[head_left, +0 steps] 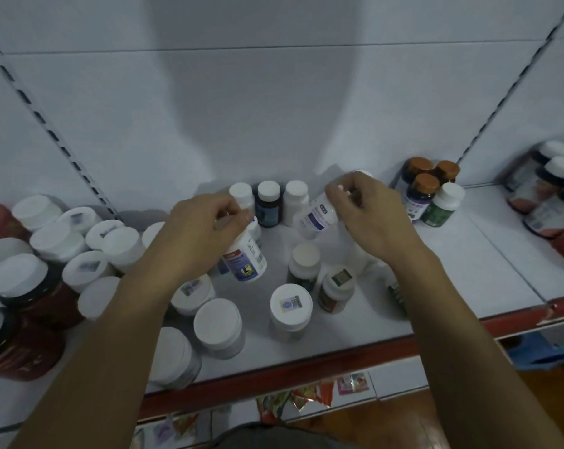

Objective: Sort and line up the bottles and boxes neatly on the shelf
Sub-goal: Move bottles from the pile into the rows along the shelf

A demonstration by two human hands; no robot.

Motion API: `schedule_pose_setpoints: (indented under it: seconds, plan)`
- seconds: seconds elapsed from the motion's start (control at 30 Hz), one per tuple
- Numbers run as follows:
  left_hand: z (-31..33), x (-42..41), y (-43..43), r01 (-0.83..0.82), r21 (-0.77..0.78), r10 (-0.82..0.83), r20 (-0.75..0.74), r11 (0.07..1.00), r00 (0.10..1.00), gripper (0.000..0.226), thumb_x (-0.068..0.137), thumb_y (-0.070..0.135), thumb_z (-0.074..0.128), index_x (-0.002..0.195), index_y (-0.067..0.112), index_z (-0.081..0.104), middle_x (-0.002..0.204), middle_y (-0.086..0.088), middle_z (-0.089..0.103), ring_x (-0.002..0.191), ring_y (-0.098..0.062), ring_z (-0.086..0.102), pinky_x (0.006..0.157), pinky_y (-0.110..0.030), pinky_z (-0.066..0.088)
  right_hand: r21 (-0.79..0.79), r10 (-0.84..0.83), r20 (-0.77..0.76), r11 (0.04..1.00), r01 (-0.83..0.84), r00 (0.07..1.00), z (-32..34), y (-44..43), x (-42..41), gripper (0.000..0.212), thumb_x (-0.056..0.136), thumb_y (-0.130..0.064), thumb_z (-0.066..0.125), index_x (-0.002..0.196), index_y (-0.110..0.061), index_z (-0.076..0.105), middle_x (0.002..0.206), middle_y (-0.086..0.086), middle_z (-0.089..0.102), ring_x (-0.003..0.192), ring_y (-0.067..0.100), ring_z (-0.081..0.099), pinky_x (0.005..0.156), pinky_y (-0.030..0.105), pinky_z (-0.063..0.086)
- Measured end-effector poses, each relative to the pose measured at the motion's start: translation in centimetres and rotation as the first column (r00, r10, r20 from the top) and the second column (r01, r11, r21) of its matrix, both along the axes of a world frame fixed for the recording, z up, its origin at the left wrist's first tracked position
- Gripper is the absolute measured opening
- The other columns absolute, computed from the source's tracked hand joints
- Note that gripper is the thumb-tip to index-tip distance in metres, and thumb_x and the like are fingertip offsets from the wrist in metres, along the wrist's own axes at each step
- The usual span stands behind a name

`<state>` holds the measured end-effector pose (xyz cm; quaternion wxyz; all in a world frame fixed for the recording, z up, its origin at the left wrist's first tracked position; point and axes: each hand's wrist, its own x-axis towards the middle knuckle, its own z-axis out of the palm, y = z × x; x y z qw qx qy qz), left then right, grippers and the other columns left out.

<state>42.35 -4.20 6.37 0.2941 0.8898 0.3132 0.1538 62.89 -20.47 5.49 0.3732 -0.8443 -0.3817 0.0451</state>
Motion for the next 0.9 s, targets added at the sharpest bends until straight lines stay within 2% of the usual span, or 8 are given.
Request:
schedule_pose_setpoints:
  seconds: [0.13, 0.27, 0.37, 0.47, 0.57, 0.7, 0.8, 0.9]
  plan:
    - [-0.3, 1.1, -0.6, 0.052, -0.008, -0.052, -0.045, 0.999, 0.998, 0.025, 0.099, 0.043, 0.055, 0.096, 0.023, 0.069, 0.094, 0.0, 0.068, 0.084, -0.012, 0.06, 0.075, -0.036, 0.047, 0.052, -0.092, -0.112, 0.994, 0.098, 0.99, -0.8, -1.5, -0.5, 0.042, 0.099, -0.055, 0.046, 0.093, -0.015, 0.06, 0.081, 0.005, 0.068, 0.073, 0.025, 0.065, 0.071, 0.042, 0.053]
    - [-0.3, 1.3, -0.6, 0.168, 0.025, -0.163, -0.133, 0.985, 0.978, 0.008, 0.095, 0.039, 0.064, 0.092, 0.032, 0.067, 0.087, 0.016, 0.06, 0.082, -0.004, 0.057, 0.067, -0.028, 0.04, 0.177, -0.133, -0.218, 0.969, 0.173, 0.967, -1.1, -2.4, -1.9, 0.035, 0.103, -0.047, 0.047, 0.095, -0.014, 0.058, 0.076, 0.004, 0.069, 0.055, 0.013, 0.063, 0.054, 0.027, 0.046]
    - [0.1, 0.9, -0.4, 0.168, 0.064, -0.158, -0.135, 0.984, 0.978, 0.006, 0.096, 0.036, 0.062, 0.097, 0.031, 0.066, 0.093, 0.012, 0.057, 0.083, -0.006, 0.053, 0.073, -0.033, 0.039, 0.242, -0.119, -0.09, 0.96, 0.138, 0.989, -1.3, -2.5, -2.4, 0.024, 0.102, -0.04, 0.051, 0.099, -0.017, 0.057, 0.081, 0.0, 0.066, 0.067, 0.013, 0.062, 0.059, 0.028, 0.046]
    - [0.8, 0.3, -0.7, 0.145, 0.045, -0.139, -0.119, 0.988, 0.983, 0.009, 0.098, 0.036, 0.057, 0.098, 0.03, 0.063, 0.099, 0.007, 0.058, 0.087, -0.014, 0.054, 0.078, -0.036, 0.04, 0.035, 0.084, 0.143, 0.995, -0.09, 0.986, -1.5, -2.3, -1.8, 0.01, 0.098, -0.028, 0.059, 0.105, -0.022, 0.057, 0.092, 0.001, 0.056, 0.082, 0.019, 0.052, 0.064, 0.025, 0.035]
    - [1.3, -0.3, -1.2, 0.138, 0.009, -0.138, -0.066, 0.99, 0.988, 0.008, 0.1, 0.033, 0.055, 0.094, 0.03, 0.059, 0.099, 0.006, 0.06, 0.079, -0.007, 0.056, 0.068, -0.031, 0.039, -0.24, 0.247, 0.119, 0.947, -0.214, 0.962, -1.6, -1.5, -1.9, 0.025, 0.098, -0.019, 0.06, 0.123, -0.026, 0.064, 0.107, 0.006, 0.052, 0.092, 0.023, 0.053, 0.077, 0.032, 0.043]
    - [1.7, -1.0, -1.9, 0.09, -0.048, -0.088, 0.037, 0.995, 0.995, 0.01, 0.097, 0.03, 0.055, 0.088, 0.028, 0.058, 0.092, 0.007, 0.063, 0.068, -0.008, 0.056, 0.059, -0.025, 0.037, -0.235, 0.241, 0.134, 0.95, -0.206, 0.961, -0.9, -1.9, -2.9, 0.033, 0.099, -0.02, 0.059, 0.13, -0.028, 0.062, 0.109, 0.003, 0.054, 0.091, 0.021, 0.056, 0.079, 0.031, 0.044]
    - [1.9, -1.1, -2.1, 0.061, -0.03, -0.059, 0.059, 0.998, 0.997, 0.007, 0.094, 0.034, 0.06, 0.089, 0.03, 0.058, 0.093, 0.006, 0.063, 0.076, -0.009, 0.059, 0.06, -0.027, 0.04, -0.201, 0.184, 0.104, 0.966, -0.161, 0.977, -0.4, -4.4, -3.7, 0.03, 0.095, -0.029, 0.065, 0.124, -0.031, 0.059, 0.109, -0.004, 0.054, 0.086, 0.014, 0.056, 0.076, 0.03, 0.045]
    - [1.9, -0.9, -2.0, 0.05, 0.017, -0.051, 0.034, 0.999, 0.998, 0.007, 0.091, 0.035, 0.065, 0.09, 0.032, 0.059, 0.098, 0.002, 0.062, 0.083, -0.008, 0.057, 0.064, -0.025, 0.041, -0.323, 0.182, 0.018, 0.932, -0.166, 0.983, -0.7, -6.5, -4.8, 0.033, 0.084, -0.041, 0.075, 0.113, -0.034, 0.061, 0.103, -0.006, 0.058, 0.085, 0.012, 0.057, 0.074, 0.035, 0.051]
